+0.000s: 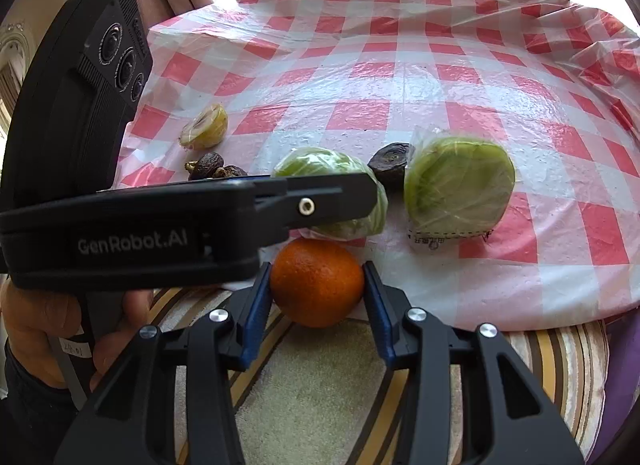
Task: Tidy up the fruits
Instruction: 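Grasp the wrapped green cabbage half with the left tool while the right tool grasps a large orange, then carry the cabbage and orange into the white box and open both tools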
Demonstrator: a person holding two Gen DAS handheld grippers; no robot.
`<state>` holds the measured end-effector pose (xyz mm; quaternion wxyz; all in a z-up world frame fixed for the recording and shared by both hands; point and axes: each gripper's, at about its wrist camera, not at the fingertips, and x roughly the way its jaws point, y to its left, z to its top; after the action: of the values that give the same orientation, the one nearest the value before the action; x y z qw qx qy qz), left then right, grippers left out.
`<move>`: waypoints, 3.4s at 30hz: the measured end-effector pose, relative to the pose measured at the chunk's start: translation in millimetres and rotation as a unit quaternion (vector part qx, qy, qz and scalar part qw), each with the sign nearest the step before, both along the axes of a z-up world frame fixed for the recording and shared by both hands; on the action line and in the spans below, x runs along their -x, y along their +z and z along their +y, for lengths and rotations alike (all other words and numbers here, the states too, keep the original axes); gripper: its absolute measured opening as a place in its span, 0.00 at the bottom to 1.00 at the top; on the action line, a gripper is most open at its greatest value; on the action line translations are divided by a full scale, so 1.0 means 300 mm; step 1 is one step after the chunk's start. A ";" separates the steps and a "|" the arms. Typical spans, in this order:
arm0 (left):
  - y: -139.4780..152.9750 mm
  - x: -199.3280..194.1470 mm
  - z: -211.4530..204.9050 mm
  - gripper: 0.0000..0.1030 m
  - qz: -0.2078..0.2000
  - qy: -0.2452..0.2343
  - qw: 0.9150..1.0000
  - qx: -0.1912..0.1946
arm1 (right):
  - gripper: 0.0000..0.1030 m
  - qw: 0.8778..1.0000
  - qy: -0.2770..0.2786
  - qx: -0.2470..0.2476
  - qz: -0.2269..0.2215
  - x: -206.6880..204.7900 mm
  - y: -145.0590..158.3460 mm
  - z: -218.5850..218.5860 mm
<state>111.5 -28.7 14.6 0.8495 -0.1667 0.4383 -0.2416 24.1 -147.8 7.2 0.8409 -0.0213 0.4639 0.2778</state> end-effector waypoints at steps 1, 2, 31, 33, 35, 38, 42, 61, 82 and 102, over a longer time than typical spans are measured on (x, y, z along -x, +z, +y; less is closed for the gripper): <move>0.004 0.004 0.008 0.55 -0.003 0.006 1.000 0.001 | 0.43 1.000 -0.001 -0.002 -0.003 0.003 0.005 -0.002; 0.007 0.008 0.015 0.55 -0.006 0.013 1.000 0.001 | 0.43 1.000 -0.002 -0.003 -0.005 0.006 0.008 -0.005; 0.114 0.116 -0.080 0.55 -0.067 0.030 0.995 -0.064 | 0.43 0.996 -0.080 -0.036 -0.023 0.045 0.106 -0.271; 0.115 0.116 -0.109 0.55 -0.067 0.022 0.995 -0.067 | 0.43 0.995 -0.090 -0.037 -0.024 0.048 0.109 -0.308; 0.117 0.116 -0.137 0.55 -0.068 0.013 0.995 -0.070 | 0.43 0.994 -0.101 -0.039 -0.026 0.049 0.115 -0.347; 0.120 0.117 -0.183 0.55 -0.070 0.001 0.995 -0.073 | 0.43 0.992 -0.119 -0.041 -0.029 0.051 0.124 -0.410; 0.125 0.118 -0.256 0.55 -0.072 -0.018 0.994 -0.077 | 0.43 0.988 -0.145 -0.042 -0.033 0.053 0.131 -0.500; 0.131 0.107 -0.725 0.55 -0.098 -0.142 0.979 -0.111 | 0.43 0.954 -0.296 0.003 -0.050 0.026 0.119 -0.996; -0.023 0.095 -1.181 0.55 -0.079 -0.262 0.935 -0.225 | 0.43 0.925 -0.365 0.102 0.026 -0.078 -0.068 -1.220; -0.205 0.090 -1.388 0.56 -0.119 -0.284 0.869 -0.387 | 0.44 0.907 -0.376 0.158 0.107 -0.195 -0.265 -1.279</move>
<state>84.6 -445.1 -46.9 0.7865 0.3377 0.4203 -0.3013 82.5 -531.4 -72.2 0.8143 0.0522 0.5621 -0.1349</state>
